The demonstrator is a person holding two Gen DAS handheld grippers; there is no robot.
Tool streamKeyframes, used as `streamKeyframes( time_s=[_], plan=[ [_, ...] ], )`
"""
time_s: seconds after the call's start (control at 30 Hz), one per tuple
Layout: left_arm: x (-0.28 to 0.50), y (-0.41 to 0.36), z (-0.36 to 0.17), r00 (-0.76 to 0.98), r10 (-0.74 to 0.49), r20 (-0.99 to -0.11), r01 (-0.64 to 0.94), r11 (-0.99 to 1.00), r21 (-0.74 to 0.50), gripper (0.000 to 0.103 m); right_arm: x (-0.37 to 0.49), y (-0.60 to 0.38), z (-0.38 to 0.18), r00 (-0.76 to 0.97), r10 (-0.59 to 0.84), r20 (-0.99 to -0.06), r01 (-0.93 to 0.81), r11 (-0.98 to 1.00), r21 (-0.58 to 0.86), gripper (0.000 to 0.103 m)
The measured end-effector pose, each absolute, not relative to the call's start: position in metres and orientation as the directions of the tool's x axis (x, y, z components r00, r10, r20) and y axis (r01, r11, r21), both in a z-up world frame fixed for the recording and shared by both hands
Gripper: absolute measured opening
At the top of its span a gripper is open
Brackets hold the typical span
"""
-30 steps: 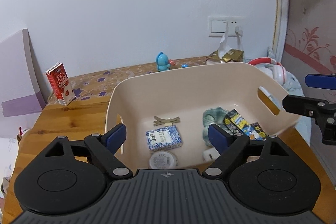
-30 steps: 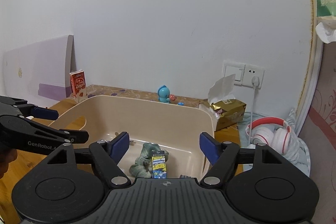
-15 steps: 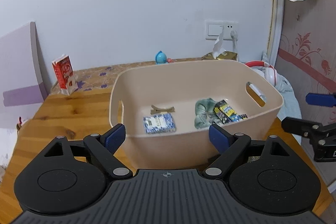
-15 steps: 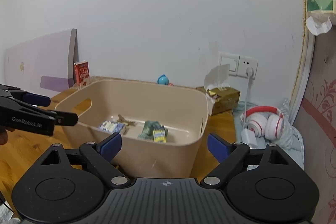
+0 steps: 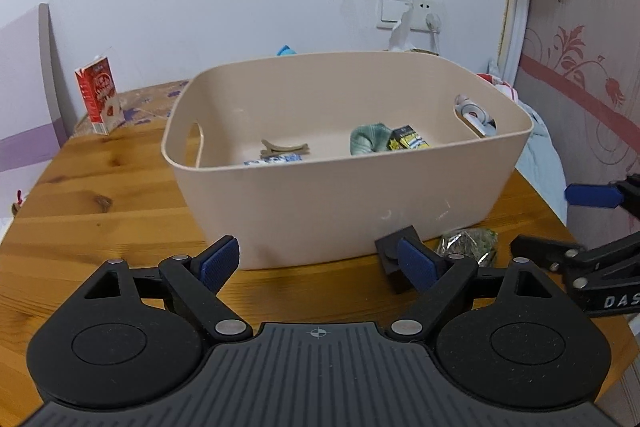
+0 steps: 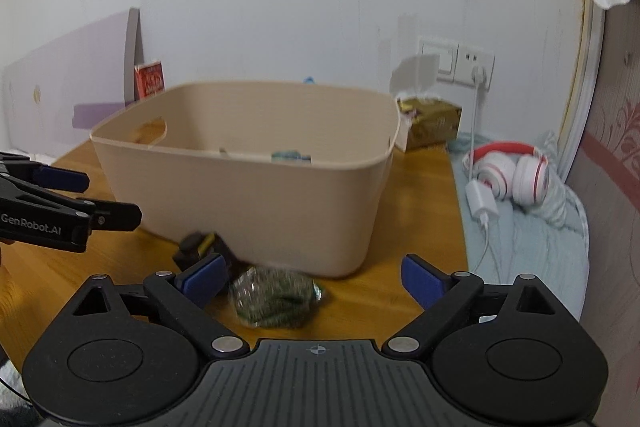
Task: Organize objects
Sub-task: 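Withdraw both tools toward the black cube and green snack bag, then grasp the black cube with the left tool while the right tool grasps the green snack bag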
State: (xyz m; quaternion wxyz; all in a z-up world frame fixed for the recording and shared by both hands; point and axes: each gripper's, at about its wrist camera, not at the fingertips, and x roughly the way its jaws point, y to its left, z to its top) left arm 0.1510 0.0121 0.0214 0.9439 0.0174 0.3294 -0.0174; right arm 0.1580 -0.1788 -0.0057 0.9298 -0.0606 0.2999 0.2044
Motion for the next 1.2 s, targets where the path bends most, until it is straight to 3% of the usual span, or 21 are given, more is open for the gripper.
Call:
streamKeyframes(
  time_s=[0.83,0.93,1.0,1.1,1.13,1.2],
  plan=[
    [0.200,-0.008,-0.020,0.693,-0.106,-0.713,0.045,0.994,-0.104,0.087,0.191,-0.162,-0.053,0.638,0.385,-0.667,-0.426,0.898,0.110,0.093],
    [0.204,-0.006,-0.022,0.684,-0.124,-0.719,0.044,0.991,-0.129,0.080,0.193,-0.159,-0.056,0.628,0.390,-0.673,-0.430,0.895,0.118,0.086],
    [0.205,-0.004,-0.023,0.671,-0.155,-0.725,0.056,0.986,-0.159,0.066,0.194,-0.158,-0.057,0.632,0.394,-0.668,-0.432,0.894,0.119,0.082],
    [0.204,-0.004,-0.025,0.654,-0.180,-0.735,0.075,0.982,-0.174,0.045,0.194,-0.156,-0.056,0.629,0.408,-0.662,-0.446,0.887,0.124,0.064],
    [0.205,-0.006,-0.026,0.650,-0.177,-0.739,0.079,0.983,-0.165,0.039,0.193,-0.154,-0.056,0.626,0.414,-0.661,-0.453,0.883,0.124,0.054],
    [0.204,-0.007,-0.028,0.647,-0.164,-0.745,0.085,0.986,-0.143,0.035,0.192,-0.151,-0.055,0.627,0.410,-0.662,-0.459,0.881,0.111,0.050]
  ],
)
